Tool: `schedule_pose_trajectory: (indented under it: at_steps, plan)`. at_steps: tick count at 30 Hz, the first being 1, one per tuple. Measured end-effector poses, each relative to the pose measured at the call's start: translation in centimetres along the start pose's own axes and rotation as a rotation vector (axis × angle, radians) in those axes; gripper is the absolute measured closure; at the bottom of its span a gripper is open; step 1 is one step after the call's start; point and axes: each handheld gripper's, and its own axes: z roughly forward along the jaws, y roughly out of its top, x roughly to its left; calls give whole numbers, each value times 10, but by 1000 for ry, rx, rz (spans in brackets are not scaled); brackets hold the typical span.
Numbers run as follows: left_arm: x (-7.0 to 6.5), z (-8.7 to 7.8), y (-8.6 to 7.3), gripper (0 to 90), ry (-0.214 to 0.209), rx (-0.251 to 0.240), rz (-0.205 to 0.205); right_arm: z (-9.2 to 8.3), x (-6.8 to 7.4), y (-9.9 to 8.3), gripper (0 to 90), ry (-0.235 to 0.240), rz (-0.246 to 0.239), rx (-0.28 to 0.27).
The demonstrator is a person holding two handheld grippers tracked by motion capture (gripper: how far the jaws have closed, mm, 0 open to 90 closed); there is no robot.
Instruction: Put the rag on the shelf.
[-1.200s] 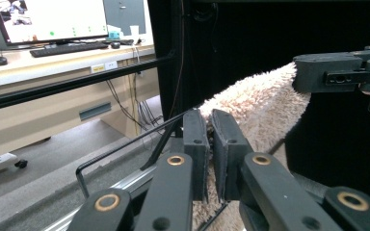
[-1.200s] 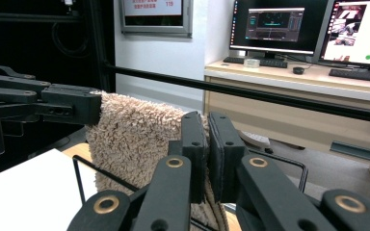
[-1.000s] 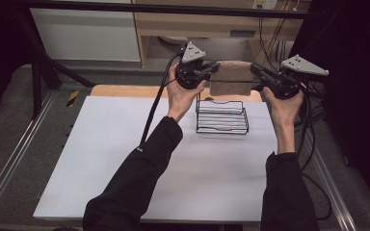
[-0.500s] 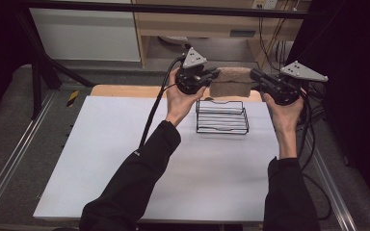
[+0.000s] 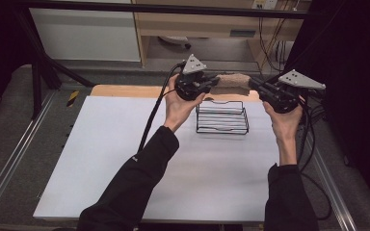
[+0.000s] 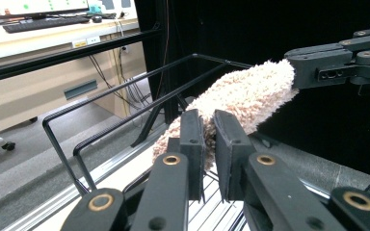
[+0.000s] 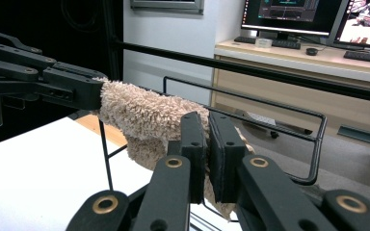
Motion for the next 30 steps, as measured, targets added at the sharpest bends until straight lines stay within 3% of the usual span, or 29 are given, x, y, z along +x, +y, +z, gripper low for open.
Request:
schedule_pose_trajectory:
  at_steps: [9,17,21,25,30]
  plan:
    - [5,-14,14,748,-5,-17,-48,0,1,-2,860,2,-5,9]
    - [13,-8,31,851,-6,-14,-123,0,1,-6,859,7,-13,13]
    - [10,-2,27,890,-30,34,-115,0,1,-6,858,9,-10,12]
    - [6,-1,20,895,-65,45,-115,0,1,-9,854,15,-6,23]
    - [-1,-1,15,896,-66,75,-74,-1,0,-13,844,28,1,34]
